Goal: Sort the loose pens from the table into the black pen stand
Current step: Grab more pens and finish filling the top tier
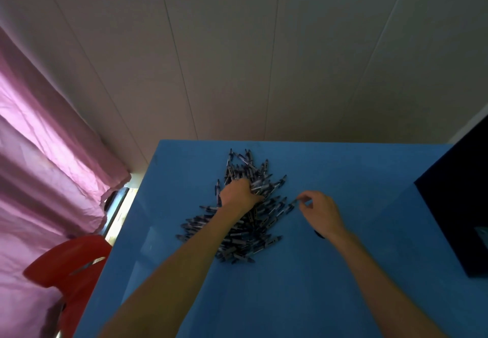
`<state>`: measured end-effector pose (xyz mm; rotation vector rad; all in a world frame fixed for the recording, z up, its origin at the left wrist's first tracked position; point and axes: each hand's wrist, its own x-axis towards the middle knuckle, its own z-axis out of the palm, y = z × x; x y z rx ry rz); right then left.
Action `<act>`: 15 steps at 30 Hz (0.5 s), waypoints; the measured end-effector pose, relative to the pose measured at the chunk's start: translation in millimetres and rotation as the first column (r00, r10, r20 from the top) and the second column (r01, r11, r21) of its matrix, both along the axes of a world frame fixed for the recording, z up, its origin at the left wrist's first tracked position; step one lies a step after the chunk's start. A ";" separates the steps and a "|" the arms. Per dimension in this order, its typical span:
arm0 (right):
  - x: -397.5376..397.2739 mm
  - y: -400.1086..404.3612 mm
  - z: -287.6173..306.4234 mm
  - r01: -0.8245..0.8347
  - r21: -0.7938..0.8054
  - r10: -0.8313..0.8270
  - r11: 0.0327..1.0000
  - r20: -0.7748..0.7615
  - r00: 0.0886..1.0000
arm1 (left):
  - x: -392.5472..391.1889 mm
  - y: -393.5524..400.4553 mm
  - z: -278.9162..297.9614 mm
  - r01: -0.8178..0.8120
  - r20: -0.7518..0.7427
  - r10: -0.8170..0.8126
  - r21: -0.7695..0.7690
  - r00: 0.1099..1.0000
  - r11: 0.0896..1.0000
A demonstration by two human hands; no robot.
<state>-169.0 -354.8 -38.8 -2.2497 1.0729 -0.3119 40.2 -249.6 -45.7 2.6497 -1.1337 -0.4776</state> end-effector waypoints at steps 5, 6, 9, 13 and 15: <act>3.7 -3.1 -2.1 -0.003 0.006 0.003 1.000 -0.004 1.000 | 1.8 0.3 -3.2 0.002 -0.011 -0.002 0.023 1.000 1.000; 4.7 -3.6 -3.6 -0.005 0.007 0.005 1.000 -0.003 1.000 | 3.3 0.8 -4.1 0.000 -0.009 0.000 0.006 1.000 1.000; 8.6 -5.1 -8.1 -0.008 0.009 0.008 1.000 -0.002 1.000 | 6.4 3.9 -6.6 -0.020 -0.047 0.015 -0.125 0.999 0.992; 14.3 -6.0 -9.4 -0.005 0.008 0.005 1.000 -0.009 1.000 | 20.2 0.1 -5.0 -0.121 -0.277 0.037 -0.293 0.960 0.948; 15.7 -7.2 -9.2 -0.007 0.014 0.007 1.000 0.000 1.000 | 30.6 -7.5 -2.5 -0.217 -0.427 0.064 -0.319 0.902 0.922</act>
